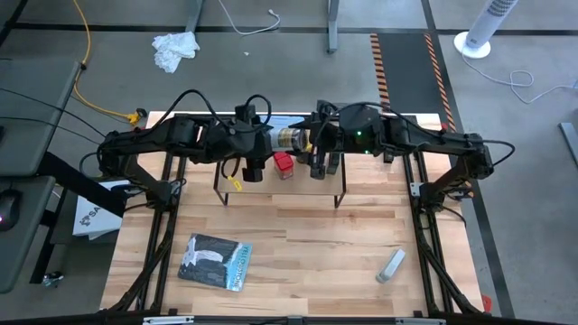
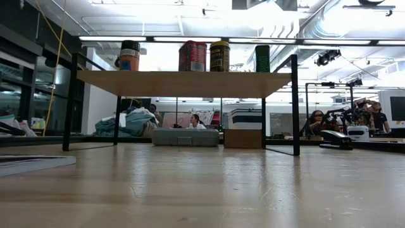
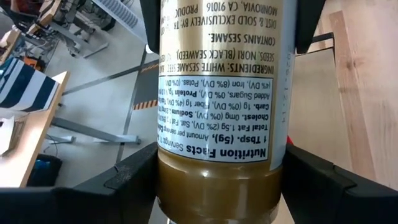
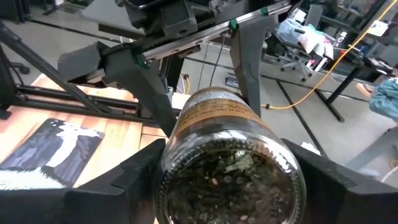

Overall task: Shelf spices
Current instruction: Remove the gold seasoning bottle from the shelf

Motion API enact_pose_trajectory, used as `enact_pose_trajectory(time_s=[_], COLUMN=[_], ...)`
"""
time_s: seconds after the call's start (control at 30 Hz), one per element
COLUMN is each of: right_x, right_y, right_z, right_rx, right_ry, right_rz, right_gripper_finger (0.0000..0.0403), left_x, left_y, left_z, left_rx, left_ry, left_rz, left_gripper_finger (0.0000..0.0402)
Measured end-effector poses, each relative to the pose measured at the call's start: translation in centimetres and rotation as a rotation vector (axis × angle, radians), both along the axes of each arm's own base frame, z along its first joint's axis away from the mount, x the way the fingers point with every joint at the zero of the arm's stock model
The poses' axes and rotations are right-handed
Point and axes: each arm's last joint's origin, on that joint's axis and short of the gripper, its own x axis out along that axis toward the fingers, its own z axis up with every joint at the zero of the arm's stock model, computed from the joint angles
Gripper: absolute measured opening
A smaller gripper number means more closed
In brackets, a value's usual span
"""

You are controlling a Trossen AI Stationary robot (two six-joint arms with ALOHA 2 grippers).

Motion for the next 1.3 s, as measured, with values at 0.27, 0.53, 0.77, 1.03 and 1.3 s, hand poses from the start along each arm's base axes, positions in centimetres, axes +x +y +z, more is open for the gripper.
enact_pose_trajectory(time_s=[0.27,0.53,0.77,1.03,1.3], right_x=[-0.3,0.0,0.6,2.6,4.4], right_y=[-0.3,-1.5,-3.5,-4.9,-4.8], right_z=[0.1,1.0,3.9,4.3,3.0], right_rx=[0.032,0.134,0.215,0.353,0.45], right_ry=[-0.008,-0.132,-0.494,-0.922,-0.982], right_rz=[-0.088,-0.141,-0.082,0.046,0.046], right_gripper_finger=[0.0264,0.0264,0.0264,0.0264,0.0264], left_x=[-4.4,-9.2,-9.3,-9.3,-6.4], left_y=[0.3,0.6,0.5,1.9,3.4], left_z=[1.5,2.8,-1.3,-2.5,-2.0], left_rx=[-0.184,-0.419,-0.603,-0.595,-0.598], left_ry=[-0.095,-0.486,-1.053,-1.744,-1.738], left_rz=[0.164,0.301,0.211,0.0,-0.119], left_gripper_finger=[0.0349,0.0354,0.0355,0.0355,0.0355])
